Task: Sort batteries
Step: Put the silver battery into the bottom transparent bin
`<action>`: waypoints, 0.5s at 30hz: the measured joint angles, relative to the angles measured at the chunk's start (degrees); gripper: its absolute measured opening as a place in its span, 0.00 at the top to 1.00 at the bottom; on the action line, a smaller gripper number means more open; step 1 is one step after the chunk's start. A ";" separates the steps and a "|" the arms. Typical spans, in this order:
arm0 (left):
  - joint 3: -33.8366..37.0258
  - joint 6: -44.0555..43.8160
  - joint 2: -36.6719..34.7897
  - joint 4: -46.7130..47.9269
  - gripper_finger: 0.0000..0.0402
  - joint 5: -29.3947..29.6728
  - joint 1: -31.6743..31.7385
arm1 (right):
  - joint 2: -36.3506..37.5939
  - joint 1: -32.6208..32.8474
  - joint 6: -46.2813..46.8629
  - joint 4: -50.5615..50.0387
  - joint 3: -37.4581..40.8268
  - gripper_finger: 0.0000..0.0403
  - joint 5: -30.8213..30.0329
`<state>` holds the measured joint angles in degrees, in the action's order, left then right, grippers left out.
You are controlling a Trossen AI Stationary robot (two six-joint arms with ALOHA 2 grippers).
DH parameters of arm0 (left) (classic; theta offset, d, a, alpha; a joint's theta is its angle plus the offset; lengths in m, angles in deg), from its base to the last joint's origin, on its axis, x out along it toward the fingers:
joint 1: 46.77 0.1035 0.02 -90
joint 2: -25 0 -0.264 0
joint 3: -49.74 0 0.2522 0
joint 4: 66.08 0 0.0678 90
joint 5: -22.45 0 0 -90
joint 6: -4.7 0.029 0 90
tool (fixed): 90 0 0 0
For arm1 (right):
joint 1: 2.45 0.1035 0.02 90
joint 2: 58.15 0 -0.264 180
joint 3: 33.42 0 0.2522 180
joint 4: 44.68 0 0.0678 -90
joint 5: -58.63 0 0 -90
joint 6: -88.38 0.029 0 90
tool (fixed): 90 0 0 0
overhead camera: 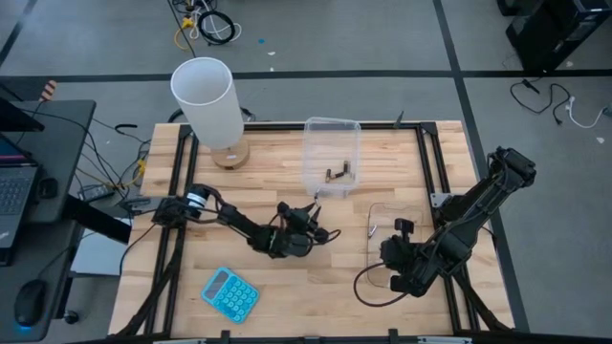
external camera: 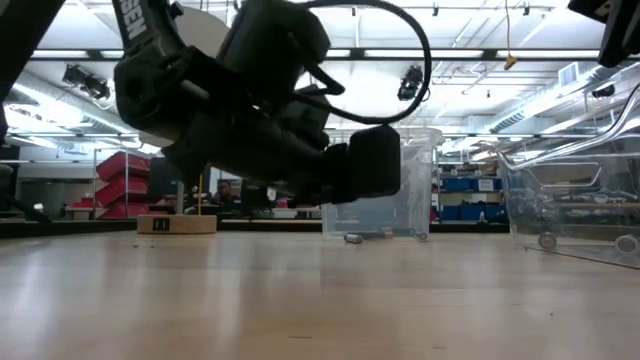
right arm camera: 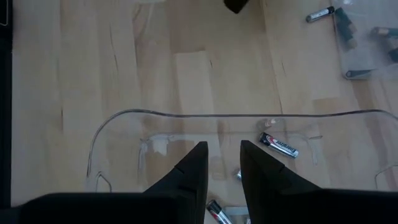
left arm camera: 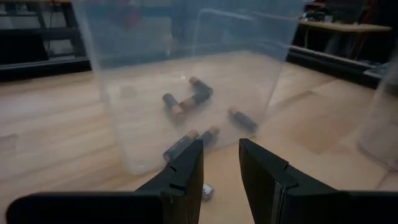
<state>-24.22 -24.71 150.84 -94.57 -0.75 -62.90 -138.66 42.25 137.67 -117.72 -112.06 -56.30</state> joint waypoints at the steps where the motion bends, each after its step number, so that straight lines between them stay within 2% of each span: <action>1: -0.04 -0.85 0.00 1.18 0.74 0.00 0.18 | 0.00 0.04 0.00 0.05 0.00 0.80 0.15; 9: 0.00 -1.78 0.00 2.87 0.68 -5.00 1.99 | 0.00 0.18 -0.44 -0.23 0.00 0.80 0.33; 15: -0.01 -10.15 -0.02 7.18 0.59 -9.31 3.89 | 0.00 0.18 -1.38 -0.43 0.00 0.80 0.34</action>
<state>-24.24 -34.86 150.82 -87.39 -10.05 -59.01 -138.66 42.43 136.30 -118.15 -112.06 -55.96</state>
